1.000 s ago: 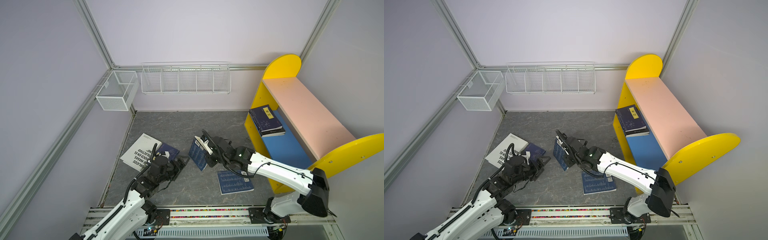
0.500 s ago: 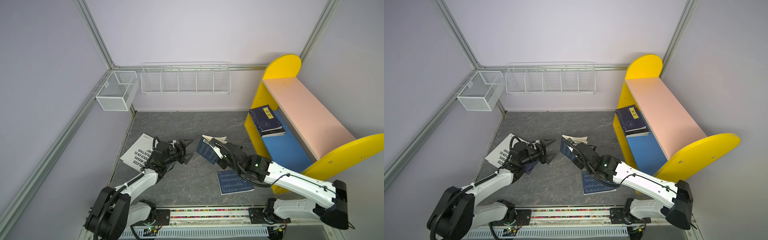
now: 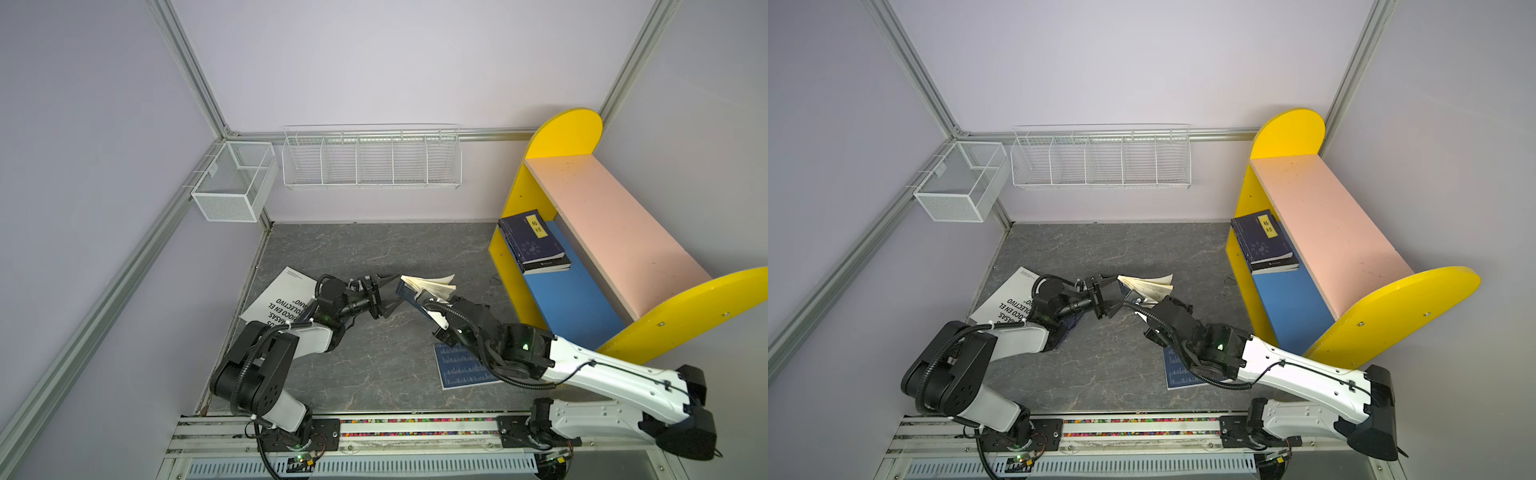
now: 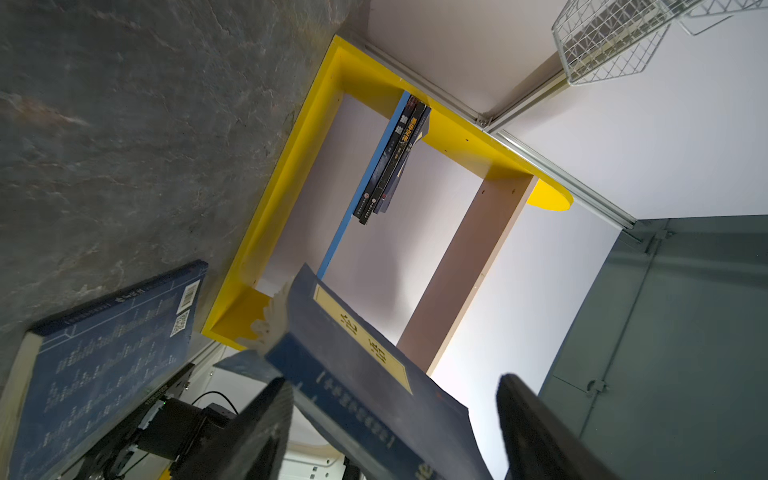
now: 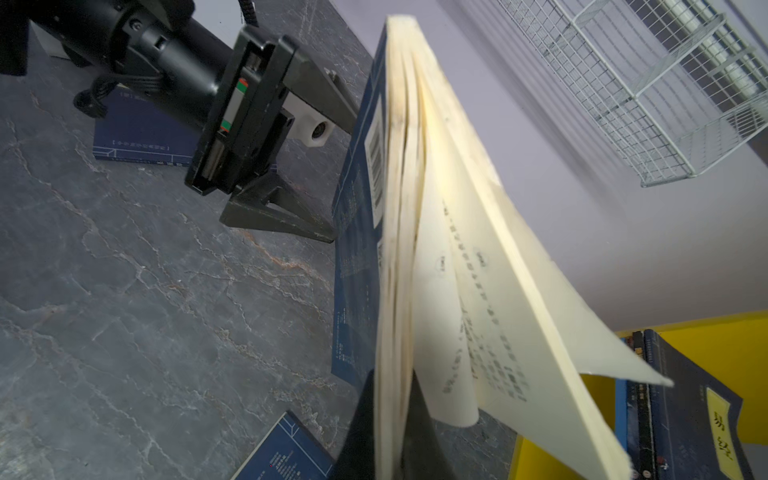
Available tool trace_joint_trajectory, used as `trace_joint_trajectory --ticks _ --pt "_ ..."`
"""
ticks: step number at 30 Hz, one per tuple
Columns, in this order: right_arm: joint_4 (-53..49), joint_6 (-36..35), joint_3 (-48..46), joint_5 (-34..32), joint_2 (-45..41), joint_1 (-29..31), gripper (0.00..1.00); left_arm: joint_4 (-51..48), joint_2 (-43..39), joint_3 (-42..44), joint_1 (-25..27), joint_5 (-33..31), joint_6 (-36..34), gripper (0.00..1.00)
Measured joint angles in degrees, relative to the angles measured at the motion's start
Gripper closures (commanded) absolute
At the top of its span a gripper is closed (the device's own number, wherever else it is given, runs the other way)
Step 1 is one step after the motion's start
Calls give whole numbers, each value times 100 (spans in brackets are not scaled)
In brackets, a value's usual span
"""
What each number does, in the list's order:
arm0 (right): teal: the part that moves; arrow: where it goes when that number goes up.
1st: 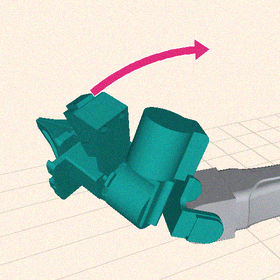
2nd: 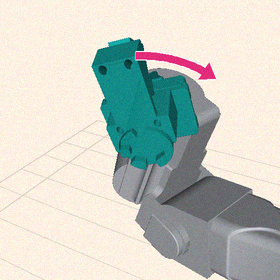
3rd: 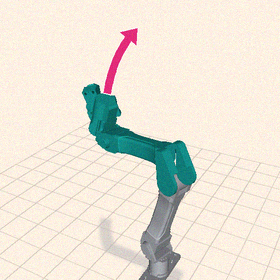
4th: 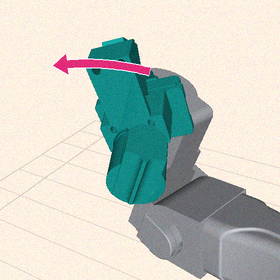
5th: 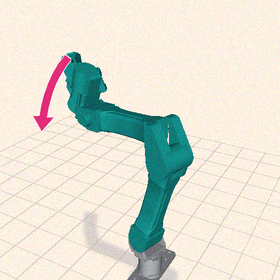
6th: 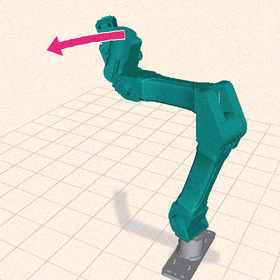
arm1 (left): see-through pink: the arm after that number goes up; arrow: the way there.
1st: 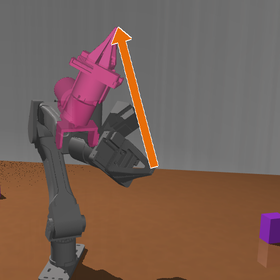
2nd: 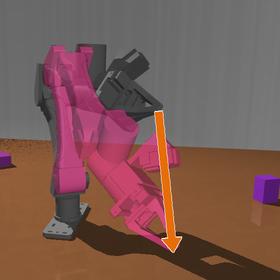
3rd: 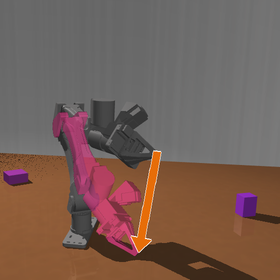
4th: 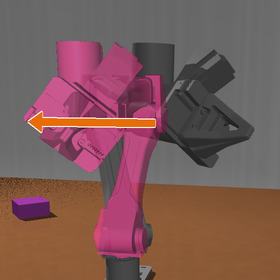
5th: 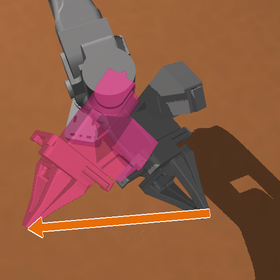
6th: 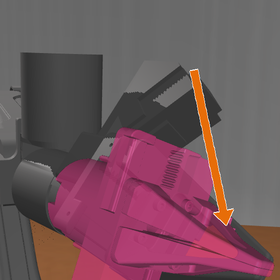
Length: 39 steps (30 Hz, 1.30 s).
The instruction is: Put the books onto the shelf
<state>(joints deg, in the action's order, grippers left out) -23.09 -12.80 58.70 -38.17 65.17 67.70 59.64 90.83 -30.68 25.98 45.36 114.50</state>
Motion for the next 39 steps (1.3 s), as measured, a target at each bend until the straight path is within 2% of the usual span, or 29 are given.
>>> trace_joint_trajectory --ticks 5,9,12,13,14,15,16,17,20,22,25,27,28,31,35,39 --pt "103 -343 0 -426 83 227 91 1106 675 -122 197 55 234 49" --pt "120 -568 0 -686 85 273 91 1377 824 -286 267 -22 352 64" --pt "175 -612 -9 -780 83 295 83 1438 822 -332 271 -59 402 76" --pt "199 -592 -17 -793 83 295 79 1447 822 -332 273 -59 409 81" --pt "210 -568 -26 -804 83 293 71 1451 822 -332 282 -59 411 87" --pt "219 -520 -39 -807 83 282 53 1445 820 -332 293 -57 411 93" --pt "216 -455 -52 -804 83 273 42 1432 817 -334 297 -66 413 97" --pt "236 -393 -70 -802 85 260 37 1410 817 -341 302 -59 404 100" --pt "214 4 -122 -708 85 142 25 1268 817 -428 328 -35 374 100" --pt "127 382 -131 -619 85 26 14 1102 817 -564 330 -31 267 100" --pt "-26 1025 -219 -387 -24 -153 9 717 807 -876 313 -42 -120 100" --pt "-153 1578 -378 -160 -275 -308 0 295 723 -1062 278 -127 -546 100" --pt "-203 1840 -459 -90 -424 -391 5 31 643 -1134 256 -205 -787 100" --pt "-297 2726 -721 107 -1016 -723 11 -831 267 -1331 214 -549 -1587 100" --pt "20 3781 -1185 579 -1733 -1241 11 -1993 -501 -1565 205 -1224 -2728 100" --pt "577 4592 -1421 1434 -1814 -1912 11 -2787 -1384 -1635 205 -1963 -3648 100"
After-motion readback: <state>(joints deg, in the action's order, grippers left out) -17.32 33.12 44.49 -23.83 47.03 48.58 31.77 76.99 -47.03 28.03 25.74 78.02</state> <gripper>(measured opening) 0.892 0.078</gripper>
